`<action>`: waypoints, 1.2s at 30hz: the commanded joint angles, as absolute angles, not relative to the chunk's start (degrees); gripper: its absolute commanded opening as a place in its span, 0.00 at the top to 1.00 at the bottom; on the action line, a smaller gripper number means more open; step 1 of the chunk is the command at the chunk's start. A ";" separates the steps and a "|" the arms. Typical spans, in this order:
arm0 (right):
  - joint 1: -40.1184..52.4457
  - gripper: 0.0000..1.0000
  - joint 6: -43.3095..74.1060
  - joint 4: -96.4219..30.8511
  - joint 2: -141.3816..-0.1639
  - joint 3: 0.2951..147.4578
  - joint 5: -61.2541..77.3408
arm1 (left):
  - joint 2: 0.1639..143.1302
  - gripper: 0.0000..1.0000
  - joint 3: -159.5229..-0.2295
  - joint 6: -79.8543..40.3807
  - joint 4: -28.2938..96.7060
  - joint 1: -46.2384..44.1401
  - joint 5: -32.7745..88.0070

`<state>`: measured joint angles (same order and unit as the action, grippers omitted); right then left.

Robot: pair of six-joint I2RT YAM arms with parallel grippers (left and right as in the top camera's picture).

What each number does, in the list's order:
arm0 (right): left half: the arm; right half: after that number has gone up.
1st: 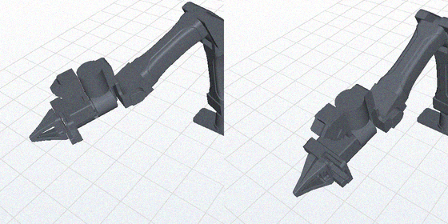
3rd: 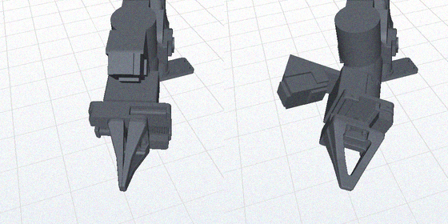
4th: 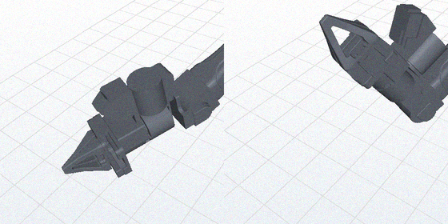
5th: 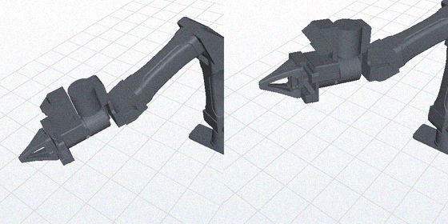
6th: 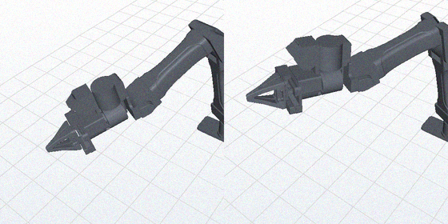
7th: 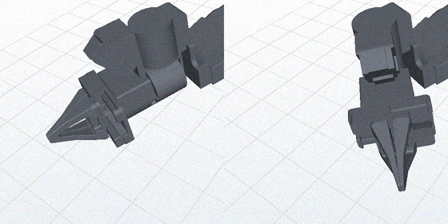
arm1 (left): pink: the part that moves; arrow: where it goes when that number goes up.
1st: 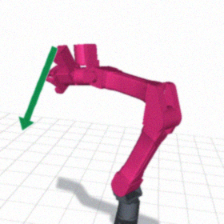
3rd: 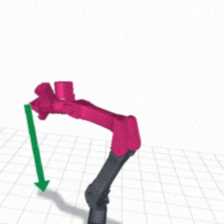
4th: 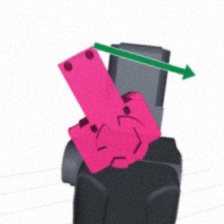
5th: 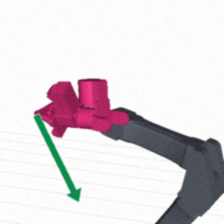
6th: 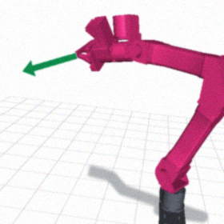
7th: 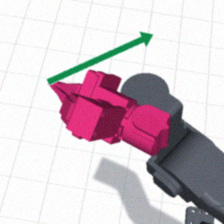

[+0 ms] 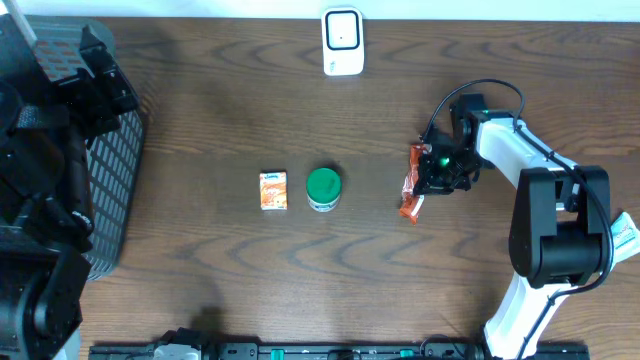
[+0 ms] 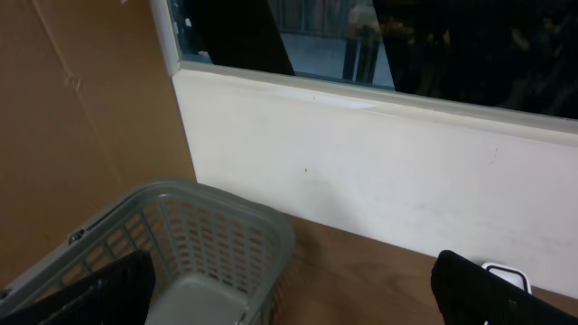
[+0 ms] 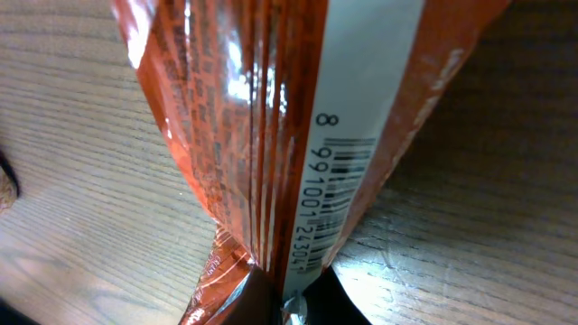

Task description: Scan the item barcode

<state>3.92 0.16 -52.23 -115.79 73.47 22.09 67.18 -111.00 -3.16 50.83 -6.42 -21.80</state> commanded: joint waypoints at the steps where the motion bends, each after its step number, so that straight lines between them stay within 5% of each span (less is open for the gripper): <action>1: 4.54 0.99 0.40 -55.92 -118.37 77.84 14.33 | 67.35 0.02 -110.67 -3.70 50.52 -6.17 -22.55; 6: 9.30 0.99 7.20 -62.06 -116.42 85.60 -4.84 | 67.35 0.02 -110.67 -3.70 50.68 -6.17 -22.55; 17: 25.69 0.99 10.59 -62.43 -115.18 83.92 -22.85 | 68.31 0.02 -110.41 -3.70 50.81 -6.17 -22.55; 26: 32.38 0.98 13.17 -62.65 -115.39 83.79 -23.83 | 68.53 0.02 -110.37 -3.70 50.65 -6.17 -22.55; 28: 32.40 0.89 12.99 -63.07 -115.39 83.79 -22.02 | 68.53 0.02 -110.34 -3.68 50.68 -6.17 -22.55; 30: 32.40 0.65 12.75 -63.79 -115.39 83.79 -21.47 | 68.53 0.02 -110.34 -3.70 50.65 -6.17 -22.55; 36: 32.29 0.52 12.60 -68.31 -114.89 85.62 -16.84 | 68.53 0.02 -110.34 -3.70 50.65 -6.17 -22.55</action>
<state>32.42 11.97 -66.76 -116.05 84.16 -19.92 68.58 -110.96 -3.16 50.89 -6.42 -21.78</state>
